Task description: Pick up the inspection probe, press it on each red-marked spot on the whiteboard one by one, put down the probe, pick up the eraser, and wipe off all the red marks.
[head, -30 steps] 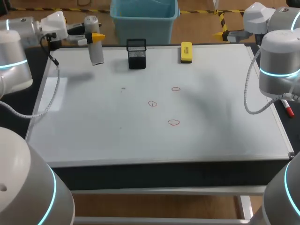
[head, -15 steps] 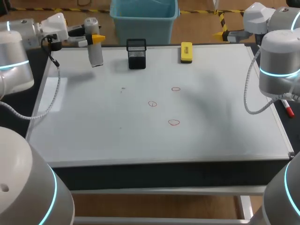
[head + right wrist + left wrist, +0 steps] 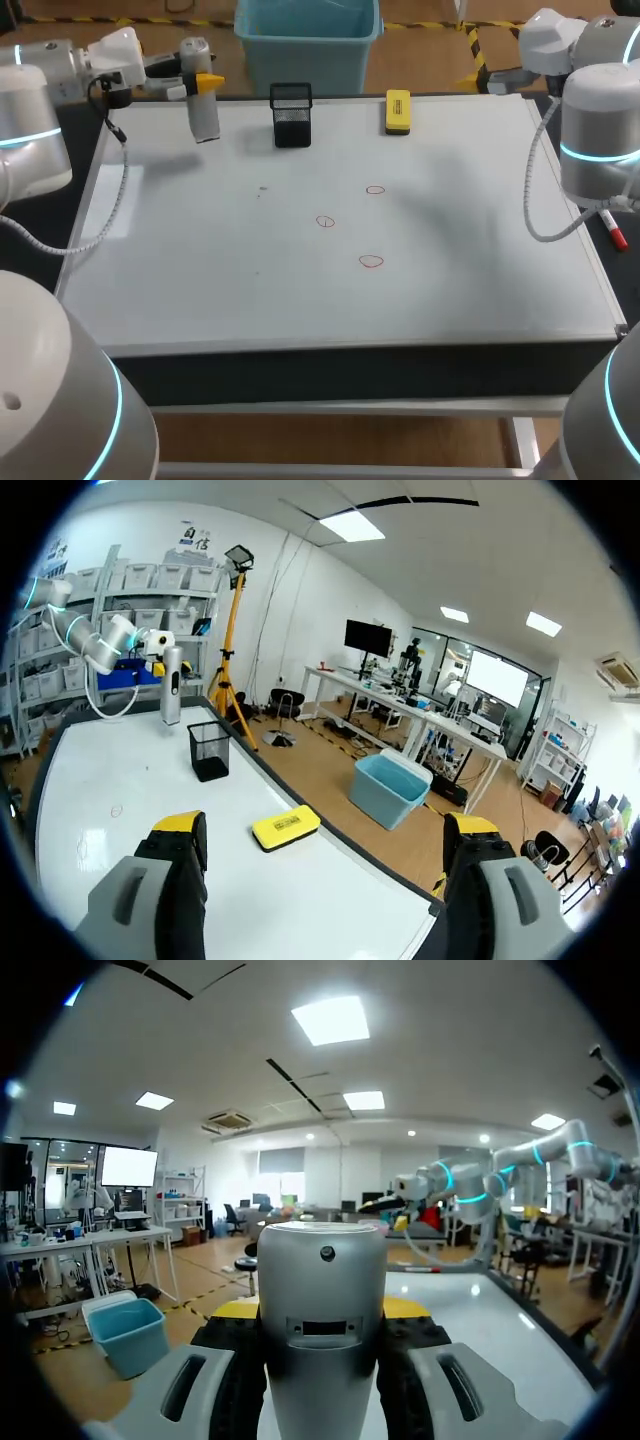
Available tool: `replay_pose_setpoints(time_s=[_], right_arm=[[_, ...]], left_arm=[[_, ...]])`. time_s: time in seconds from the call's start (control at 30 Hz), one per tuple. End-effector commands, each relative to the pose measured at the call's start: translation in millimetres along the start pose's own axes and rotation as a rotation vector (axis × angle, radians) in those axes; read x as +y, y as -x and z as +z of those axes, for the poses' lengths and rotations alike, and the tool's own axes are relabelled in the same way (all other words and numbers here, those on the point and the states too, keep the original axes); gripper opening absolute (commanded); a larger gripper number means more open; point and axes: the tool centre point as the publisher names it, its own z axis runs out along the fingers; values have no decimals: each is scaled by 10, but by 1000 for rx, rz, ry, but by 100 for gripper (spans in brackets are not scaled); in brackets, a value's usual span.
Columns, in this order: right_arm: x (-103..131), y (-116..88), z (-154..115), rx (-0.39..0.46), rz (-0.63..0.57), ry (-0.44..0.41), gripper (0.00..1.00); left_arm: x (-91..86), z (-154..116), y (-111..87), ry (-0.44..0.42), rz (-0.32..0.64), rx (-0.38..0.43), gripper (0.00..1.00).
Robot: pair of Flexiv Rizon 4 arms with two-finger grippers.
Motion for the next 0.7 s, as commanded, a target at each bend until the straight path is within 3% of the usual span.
replay_pose_setpoints(time_s=[0.03, 0.17, 0.4, 0.6, 0.7], right_arm=[[-66, 348, 257, 317, -92, -169, 100], [-102, 423, 447, 453, -192, -272, 100], [-157, 377, 779, 676, -394, -403, 100], [-200, 304, 1007, 762, -607, -546, 100], [-170, 228, 1092, 806, -706, -572, 100]], left_arm=[[-4, -1, 3, -1, 1, 2, 0], [-4, -1, 3, -1, 1, 2, 0], [-4, -1, 3, -1, 1, 2, 0], [-4, -1, 3, -1, 1, 2, 0], [-4, -1, 3, -1, 1, 2, 0]])
